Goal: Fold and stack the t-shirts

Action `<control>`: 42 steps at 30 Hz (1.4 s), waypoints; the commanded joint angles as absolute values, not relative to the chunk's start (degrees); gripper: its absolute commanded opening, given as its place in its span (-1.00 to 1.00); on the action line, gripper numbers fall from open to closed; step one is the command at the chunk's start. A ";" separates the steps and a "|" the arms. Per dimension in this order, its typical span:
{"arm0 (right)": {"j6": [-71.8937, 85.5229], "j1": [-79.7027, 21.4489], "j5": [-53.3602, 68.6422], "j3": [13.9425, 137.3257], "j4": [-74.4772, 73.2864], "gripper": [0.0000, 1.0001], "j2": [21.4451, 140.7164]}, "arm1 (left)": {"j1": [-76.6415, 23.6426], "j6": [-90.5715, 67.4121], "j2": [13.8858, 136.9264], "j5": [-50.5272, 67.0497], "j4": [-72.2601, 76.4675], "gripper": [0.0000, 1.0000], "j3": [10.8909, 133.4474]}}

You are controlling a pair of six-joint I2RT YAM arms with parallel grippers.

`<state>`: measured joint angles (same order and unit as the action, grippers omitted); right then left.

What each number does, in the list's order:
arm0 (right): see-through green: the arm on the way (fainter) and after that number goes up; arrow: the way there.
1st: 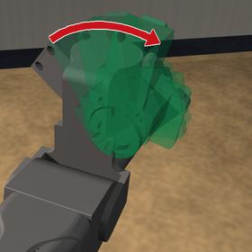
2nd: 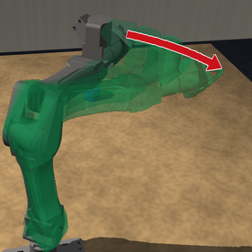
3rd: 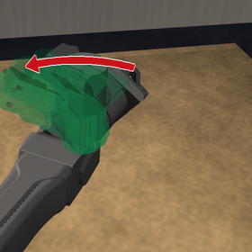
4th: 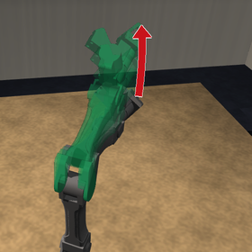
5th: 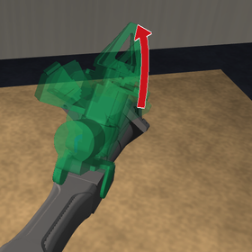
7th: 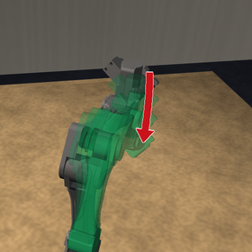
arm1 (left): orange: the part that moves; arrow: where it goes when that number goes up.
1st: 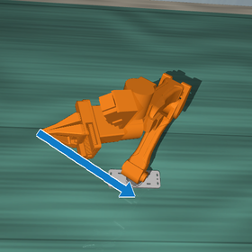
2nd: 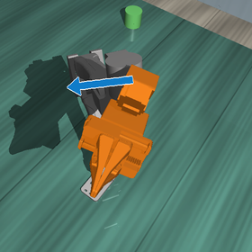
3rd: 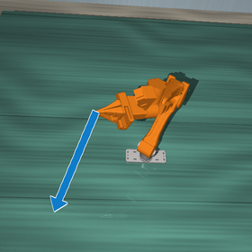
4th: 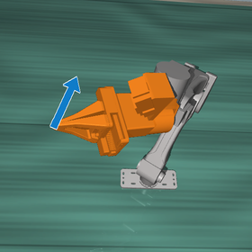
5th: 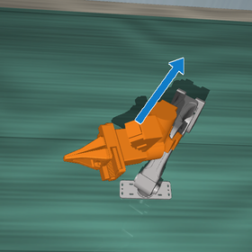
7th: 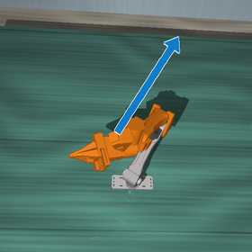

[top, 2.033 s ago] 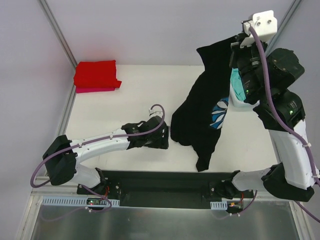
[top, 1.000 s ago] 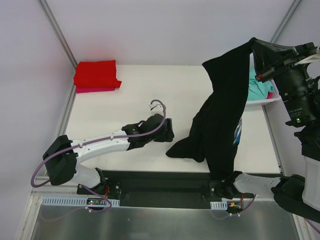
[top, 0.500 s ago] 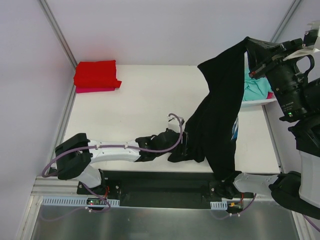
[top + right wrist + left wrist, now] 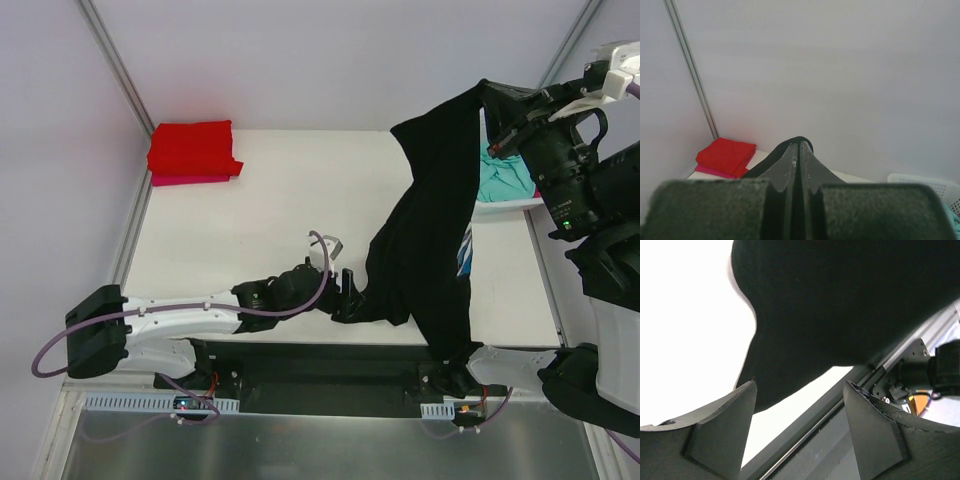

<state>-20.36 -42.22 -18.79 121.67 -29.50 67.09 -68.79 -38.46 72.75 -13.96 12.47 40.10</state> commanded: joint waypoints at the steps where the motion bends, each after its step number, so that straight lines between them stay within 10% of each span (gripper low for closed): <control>1: -19.42 -41.92 -18.72 122.08 -26.02 -0.98 66.44 | -68.73 -32.70 67.59 -8.71 11.43 0.41 38.32; 29: -18.46 -41.75 -17.05 122.87 -27.77 -0.98 65.57 | -68.73 -31.99 84.11 1.67 24.17 0.18 41.84; 42: -18.55 -41.66 -17.23 121.56 -28.12 -0.98 64.51 | -69.35 -25.14 70.33 -9.82 9.14 0.35 41.76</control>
